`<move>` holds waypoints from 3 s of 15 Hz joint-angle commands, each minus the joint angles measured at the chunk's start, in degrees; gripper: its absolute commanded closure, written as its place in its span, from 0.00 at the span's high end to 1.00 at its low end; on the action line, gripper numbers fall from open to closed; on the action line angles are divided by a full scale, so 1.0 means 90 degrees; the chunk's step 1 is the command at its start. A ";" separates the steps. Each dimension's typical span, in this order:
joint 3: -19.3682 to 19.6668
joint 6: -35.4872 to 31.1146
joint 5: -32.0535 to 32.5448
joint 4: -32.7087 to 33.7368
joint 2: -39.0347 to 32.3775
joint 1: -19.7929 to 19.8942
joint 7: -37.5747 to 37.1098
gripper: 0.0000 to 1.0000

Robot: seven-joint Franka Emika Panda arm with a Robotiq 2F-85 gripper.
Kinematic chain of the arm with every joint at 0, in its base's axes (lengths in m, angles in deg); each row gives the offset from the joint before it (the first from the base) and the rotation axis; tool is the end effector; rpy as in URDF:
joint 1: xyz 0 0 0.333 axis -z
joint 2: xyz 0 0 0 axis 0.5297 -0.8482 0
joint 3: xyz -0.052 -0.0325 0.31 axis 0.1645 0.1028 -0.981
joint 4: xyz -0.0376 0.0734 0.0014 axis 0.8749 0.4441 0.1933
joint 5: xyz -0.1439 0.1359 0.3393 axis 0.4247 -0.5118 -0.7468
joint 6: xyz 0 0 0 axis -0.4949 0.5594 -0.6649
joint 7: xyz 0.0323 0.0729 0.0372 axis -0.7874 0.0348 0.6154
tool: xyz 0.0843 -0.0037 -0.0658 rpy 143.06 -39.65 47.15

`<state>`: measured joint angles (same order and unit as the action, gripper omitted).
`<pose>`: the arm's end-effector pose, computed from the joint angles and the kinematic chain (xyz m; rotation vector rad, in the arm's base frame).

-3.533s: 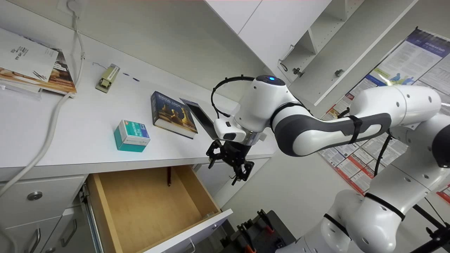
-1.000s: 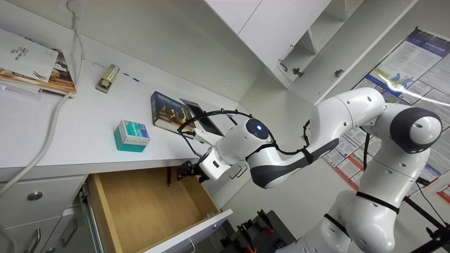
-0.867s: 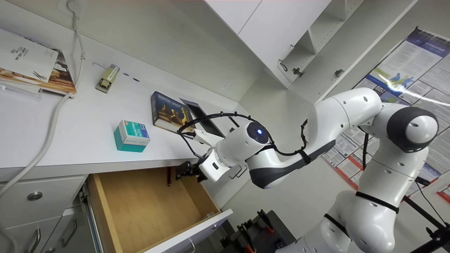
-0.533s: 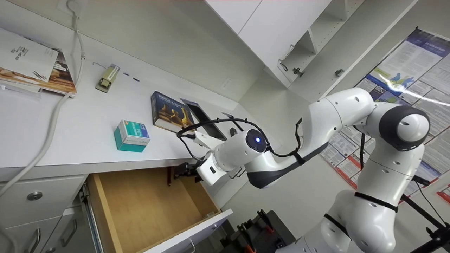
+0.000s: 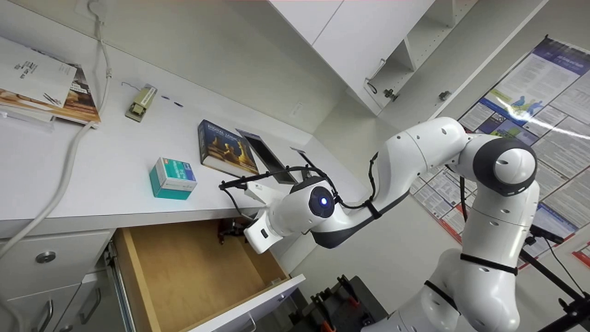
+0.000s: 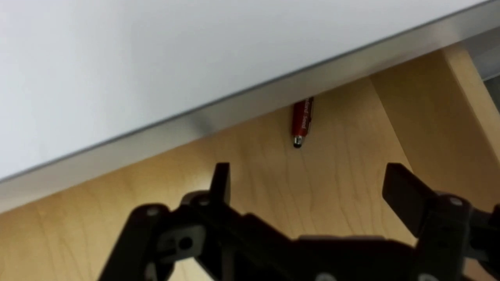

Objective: Take the pen out of the open drawer and put it on the counter

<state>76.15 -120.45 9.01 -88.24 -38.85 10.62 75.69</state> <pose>0.4129 0.2896 0.1368 0.4962 2.6342 -0.0946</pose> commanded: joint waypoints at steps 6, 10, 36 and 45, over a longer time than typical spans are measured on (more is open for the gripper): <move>-0.0326 0.1210 0.1045 0.0640 -0.0736 0.0005 -0.1294 1.00; -0.0420 0.1496 0.1086 0.0787 -0.0939 0.0095 -0.1445 1.00; -0.0416 0.1697 0.0935 0.0995 -0.1228 0.0330 -0.1481 0.00; -0.1125 0.1571 -0.0461 0.0107 -0.0325 0.0397 -0.1232 0.05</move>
<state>68.79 -106.66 8.81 -82.41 -47.25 13.29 63.98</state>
